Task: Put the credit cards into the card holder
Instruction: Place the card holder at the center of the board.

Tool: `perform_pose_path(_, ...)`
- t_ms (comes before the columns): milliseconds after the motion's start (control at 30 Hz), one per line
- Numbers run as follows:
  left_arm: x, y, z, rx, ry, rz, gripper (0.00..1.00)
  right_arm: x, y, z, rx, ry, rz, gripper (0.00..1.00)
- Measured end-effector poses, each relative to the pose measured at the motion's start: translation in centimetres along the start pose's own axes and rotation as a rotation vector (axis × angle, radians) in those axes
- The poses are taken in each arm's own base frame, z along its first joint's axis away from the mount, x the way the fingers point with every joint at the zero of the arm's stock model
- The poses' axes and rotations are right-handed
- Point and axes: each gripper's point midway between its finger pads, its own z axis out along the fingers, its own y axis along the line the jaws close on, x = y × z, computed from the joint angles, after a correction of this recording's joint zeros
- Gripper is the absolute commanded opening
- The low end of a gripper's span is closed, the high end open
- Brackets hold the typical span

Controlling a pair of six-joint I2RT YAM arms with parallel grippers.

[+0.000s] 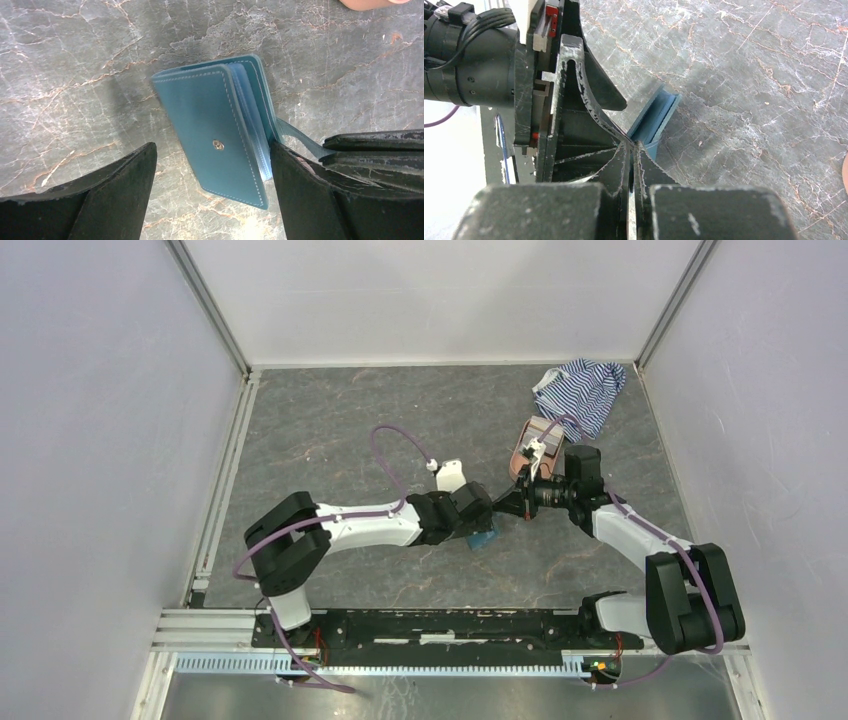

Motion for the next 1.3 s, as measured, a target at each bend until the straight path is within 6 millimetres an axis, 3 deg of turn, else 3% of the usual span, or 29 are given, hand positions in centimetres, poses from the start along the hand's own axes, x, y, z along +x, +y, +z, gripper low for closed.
perform_pose_path(233,-0.1,0.6,-0.9,0.010,-0.002,-0.005,0.70,0.0,0.0,0.0,-0.002,0.000,-0.001,0.00)
perform_pose_path(467,-0.1,1.7,-2.1,0.018,-0.006,-0.009,0.61,0.3,-0.3,-0.1,0.012,0.007,0.000,0.00)
perform_pose_path(1133,-0.1,1.6,-2.9,0.059,-0.002,-0.022,0.66,1.2,-1.0,-0.3,0.043,0.036,0.015,0.00)
perform_pose_path(1300,-0.1,1.6,-2.8,0.061,-0.004,-0.013,0.58,1.4,-1.0,-0.3,0.042,0.041,0.019,0.00)
